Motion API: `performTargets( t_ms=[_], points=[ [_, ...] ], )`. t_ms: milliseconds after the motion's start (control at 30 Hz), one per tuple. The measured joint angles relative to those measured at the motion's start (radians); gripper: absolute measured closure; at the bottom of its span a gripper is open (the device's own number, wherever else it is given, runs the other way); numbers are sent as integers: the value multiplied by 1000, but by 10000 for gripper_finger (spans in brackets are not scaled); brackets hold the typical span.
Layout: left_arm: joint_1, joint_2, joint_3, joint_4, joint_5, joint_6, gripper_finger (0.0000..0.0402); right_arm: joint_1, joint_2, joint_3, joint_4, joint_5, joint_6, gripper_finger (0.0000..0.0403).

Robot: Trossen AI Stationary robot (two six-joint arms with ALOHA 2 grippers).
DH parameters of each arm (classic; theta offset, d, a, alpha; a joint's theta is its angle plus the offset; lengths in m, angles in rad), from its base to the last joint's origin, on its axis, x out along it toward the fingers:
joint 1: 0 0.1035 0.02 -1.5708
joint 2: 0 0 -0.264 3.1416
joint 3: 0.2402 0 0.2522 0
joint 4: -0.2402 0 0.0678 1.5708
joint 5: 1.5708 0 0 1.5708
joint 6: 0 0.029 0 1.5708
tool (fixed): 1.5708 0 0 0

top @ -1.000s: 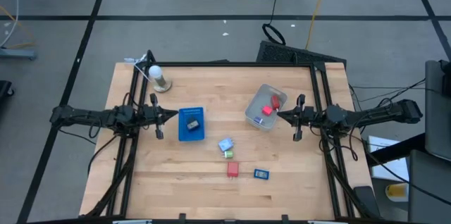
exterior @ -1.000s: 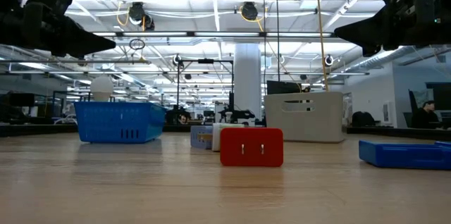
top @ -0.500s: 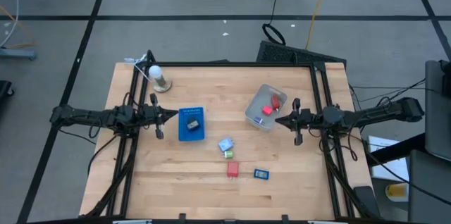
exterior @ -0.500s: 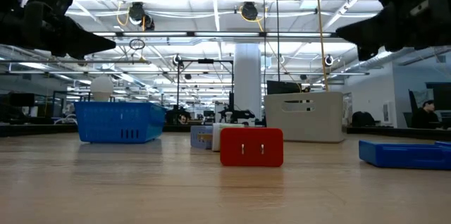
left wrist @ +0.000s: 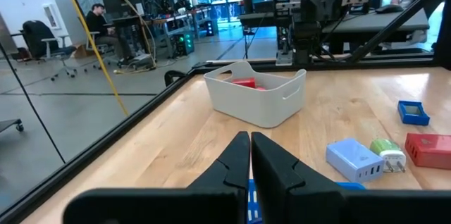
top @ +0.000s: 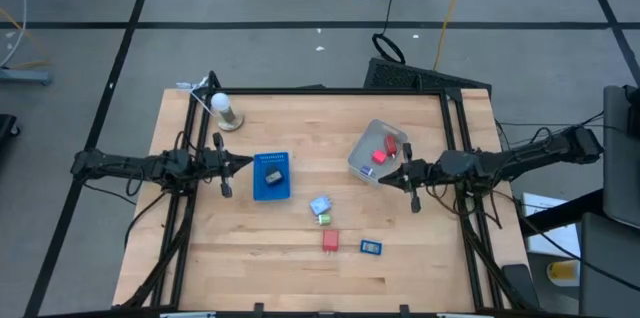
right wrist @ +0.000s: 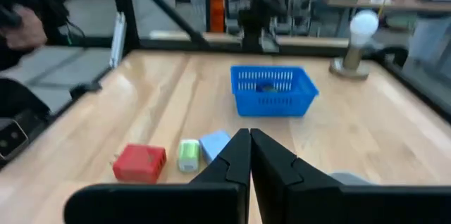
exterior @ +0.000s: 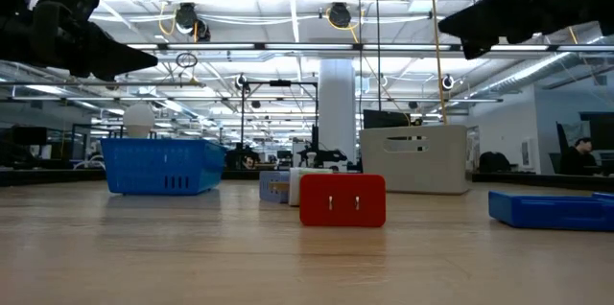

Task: Pick & Place Office items
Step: Put the light blue charger adapter into the gray bin

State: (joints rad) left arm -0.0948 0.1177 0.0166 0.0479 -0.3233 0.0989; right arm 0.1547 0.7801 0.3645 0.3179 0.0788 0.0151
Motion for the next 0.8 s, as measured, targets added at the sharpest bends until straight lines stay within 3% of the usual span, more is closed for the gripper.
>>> performTargets(
  t_ms=[200, 433, 567, 667, 800],
  points=[
    [0, 0, 0, 0, 0, -1, 382, -24, 155, 121, -77, 77, 9, 399],
    [0, 0, 0, 0, 0, 4, 382, -2, 381, 245, -135, 74, -80, 388],
    [0, 0, 0, 0, 1, 7, 382, 5, 463, 309, -138, 82, -78, 349],
    [0, 0, 0, 0, 1, 8, 382, 0, 512, 372, -140, 151, -92, 307],
    [0, 0, 0, 0, 1, 8, 382, -58, 592, 495, -277, 149, -91, 258]
  ],
)
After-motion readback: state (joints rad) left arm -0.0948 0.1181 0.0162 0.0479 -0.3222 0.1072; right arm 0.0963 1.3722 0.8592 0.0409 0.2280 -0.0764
